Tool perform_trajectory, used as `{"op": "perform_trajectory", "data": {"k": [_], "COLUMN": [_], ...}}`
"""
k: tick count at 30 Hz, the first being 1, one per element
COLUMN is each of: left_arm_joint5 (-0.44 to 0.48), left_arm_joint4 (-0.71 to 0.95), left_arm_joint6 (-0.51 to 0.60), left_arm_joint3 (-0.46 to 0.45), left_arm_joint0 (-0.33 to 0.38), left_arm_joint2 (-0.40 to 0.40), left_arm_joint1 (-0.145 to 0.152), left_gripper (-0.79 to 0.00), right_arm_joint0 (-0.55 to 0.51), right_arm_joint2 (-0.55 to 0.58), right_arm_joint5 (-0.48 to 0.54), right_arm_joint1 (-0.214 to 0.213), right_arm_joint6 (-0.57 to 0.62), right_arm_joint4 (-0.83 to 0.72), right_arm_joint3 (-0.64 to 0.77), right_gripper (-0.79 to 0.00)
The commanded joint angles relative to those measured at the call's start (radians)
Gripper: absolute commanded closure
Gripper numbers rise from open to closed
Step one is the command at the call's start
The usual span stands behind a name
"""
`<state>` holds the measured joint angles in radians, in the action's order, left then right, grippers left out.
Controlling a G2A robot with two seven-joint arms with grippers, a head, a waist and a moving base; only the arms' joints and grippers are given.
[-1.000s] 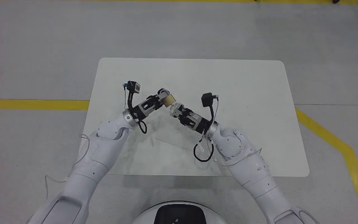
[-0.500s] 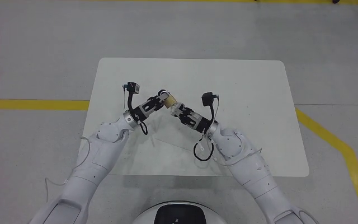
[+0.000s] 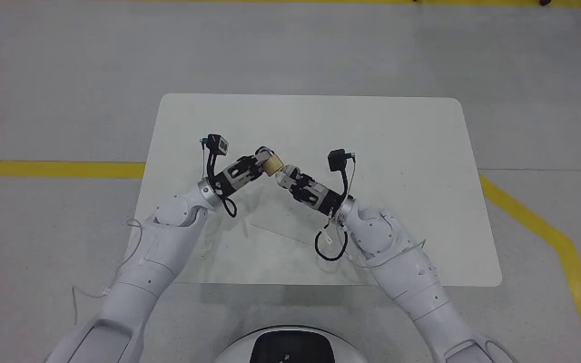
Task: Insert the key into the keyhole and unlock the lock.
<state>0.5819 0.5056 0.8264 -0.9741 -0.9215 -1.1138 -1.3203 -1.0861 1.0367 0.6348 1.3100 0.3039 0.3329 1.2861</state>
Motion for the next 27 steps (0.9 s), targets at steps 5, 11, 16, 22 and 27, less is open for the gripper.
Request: {"op": "perform_trajectory", "data": {"k": [5, 11, 16, 22, 27], "left_arm_joint5": [-0.006, -0.008, -0.007, -0.003, 0.003], "left_arm_joint4": [0.012, 0.015, 0.014, 0.011, 0.008], "left_arm_joint6": [0.013, 0.018, 0.017, 0.014, 0.011], "left_arm_joint3": [0.018, 0.032, 0.039, 0.043, 0.045], "left_arm_joint0": [0.01, 0.018, 0.02, 0.022, 0.021], "left_arm_joint2": [0.001, 0.003, 0.003, 0.001, -0.003], "left_arm_joint1": [-0.003, -0.006, -0.008, -0.009, -0.009], "left_gripper": [0.0, 0.0, 0.0, 0.0, 0.0], "right_arm_joint0": [0.001, 0.001, 0.001, -0.002, -0.005], "right_arm_joint2": [0.002, 0.003, 0.004, 0.009, 0.011], "right_arm_joint5": [0.002, 0.009, 0.015, 0.023, 0.028], "right_arm_joint1": [0.0, 0.001, 0.001, 0.0, -0.001], "right_arm_joint6": [0.005, 0.005, 0.007, 0.011, 0.016], "right_arm_joint4": [-0.006, -0.01, -0.016, -0.027, -0.036], "right_arm_joint3": [-0.003, -0.004, -0.006, -0.006, -0.005], "right_gripper": [-0.117, -0.166, -0.179, -0.172, -0.172]}}
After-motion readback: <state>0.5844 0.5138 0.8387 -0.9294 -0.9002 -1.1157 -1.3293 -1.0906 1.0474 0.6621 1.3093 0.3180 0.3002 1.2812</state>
